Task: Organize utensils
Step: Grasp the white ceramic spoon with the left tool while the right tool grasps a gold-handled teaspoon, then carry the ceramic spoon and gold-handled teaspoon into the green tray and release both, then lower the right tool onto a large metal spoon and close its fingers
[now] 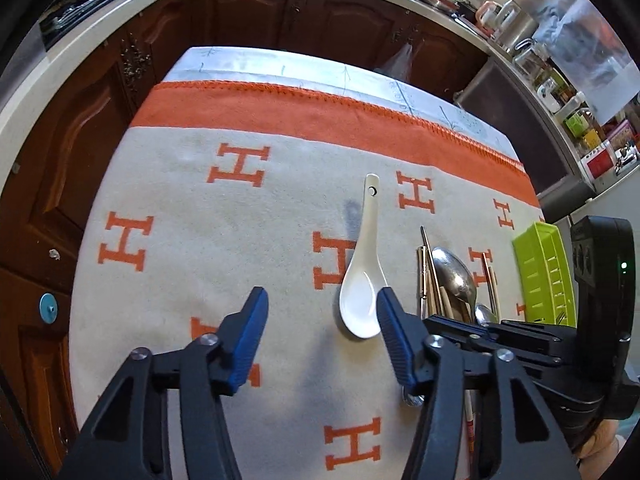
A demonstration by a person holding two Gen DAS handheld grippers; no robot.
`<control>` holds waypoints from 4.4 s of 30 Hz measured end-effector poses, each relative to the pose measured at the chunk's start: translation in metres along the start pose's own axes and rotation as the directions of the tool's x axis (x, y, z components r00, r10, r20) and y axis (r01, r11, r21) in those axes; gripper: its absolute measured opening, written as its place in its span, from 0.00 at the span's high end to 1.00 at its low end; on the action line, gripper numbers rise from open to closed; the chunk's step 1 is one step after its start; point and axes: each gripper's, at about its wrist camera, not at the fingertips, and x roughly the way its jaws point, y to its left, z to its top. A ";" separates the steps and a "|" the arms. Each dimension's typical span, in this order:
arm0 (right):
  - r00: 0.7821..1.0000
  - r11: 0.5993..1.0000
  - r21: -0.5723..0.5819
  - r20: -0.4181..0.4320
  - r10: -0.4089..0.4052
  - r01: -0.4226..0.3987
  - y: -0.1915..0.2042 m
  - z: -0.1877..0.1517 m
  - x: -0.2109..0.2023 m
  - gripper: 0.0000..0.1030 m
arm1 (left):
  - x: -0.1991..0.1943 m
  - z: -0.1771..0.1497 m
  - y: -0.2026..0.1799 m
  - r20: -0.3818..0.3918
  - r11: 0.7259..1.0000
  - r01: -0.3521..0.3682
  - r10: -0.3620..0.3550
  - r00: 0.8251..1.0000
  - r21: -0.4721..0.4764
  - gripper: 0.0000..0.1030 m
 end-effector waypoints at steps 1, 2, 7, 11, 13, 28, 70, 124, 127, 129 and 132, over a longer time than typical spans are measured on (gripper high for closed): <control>1.000 1.000 0.003 0.011 -0.011 0.011 0.001 0.001 0.002 0.96 | 0.004 0.001 0.001 -0.006 1.000 0.002 -0.002 1.000 -0.001 0.54; 1.000 1.000 -0.001 0.009 -0.025 0.025 0.003 0.002 0.004 0.95 | 0.007 0.003 0.002 -0.011 1.000 0.003 -0.003 1.000 -0.004 0.54; 0.991 0.990 -0.063 0.031 -0.128 0.130 0.019 -0.003 0.011 0.90 | 0.018 0.012 0.006 -0.014 0.999 0.033 -0.034 0.999 -0.020 0.54; 0.985 0.980 -0.104 0.063 -0.163 0.169 0.026 -0.008 0.013 0.91 | 0.031 0.019 0.004 -0.029 0.998 0.059 -0.060 0.998 -0.021 0.54; 0.987 0.983 -0.093 0.067 -0.149 0.155 0.022 -0.007 0.010 0.93 | 0.038 0.022 0.002 -0.035 0.997 0.074 -0.075 0.997 -0.019 0.54; 0.982 0.991 0.030 0.142 0.126 -0.131 -0.026 -0.046 -0.044 0.98 | 0.078 0.030 -0.022 0.039 0.974 0.216 -0.219 0.975 0.072 0.86; 0.885 0.955 0.296 0.438 -0.157 0.023 -0.189 -0.164 -0.183 0.98 | -0.030 -0.075 -0.283 -0.102 0.757 0.425 -0.435 0.894 0.496 0.96; 0.945 0.986 0.017 0.282 -0.165 0.167 -0.123 -0.170 -0.117 0.94 | -0.029 -0.108 -0.102 0.004 0.988 0.086 -0.087 0.996 0.131 0.50; 0.945 0.985 0.033 0.278 -0.171 0.169 -0.123 -0.169 -0.119 0.94 | -0.033 -0.108 -0.101 0.014 0.987 0.081 -0.084 0.996 0.138 0.50; 0.945 0.987 0.051 0.286 -0.160 0.151 -0.123 -0.166 -0.123 0.94 | -0.035 -0.109 -0.099 0.020 0.987 0.079 -0.083 0.996 0.142 0.50; 0.935 0.985 0.069 0.311 -0.173 0.160 -0.122 -0.161 -0.133 0.94 | -0.040 -0.109 -0.097 0.039 0.986 0.071 -0.078 0.996 0.153 0.50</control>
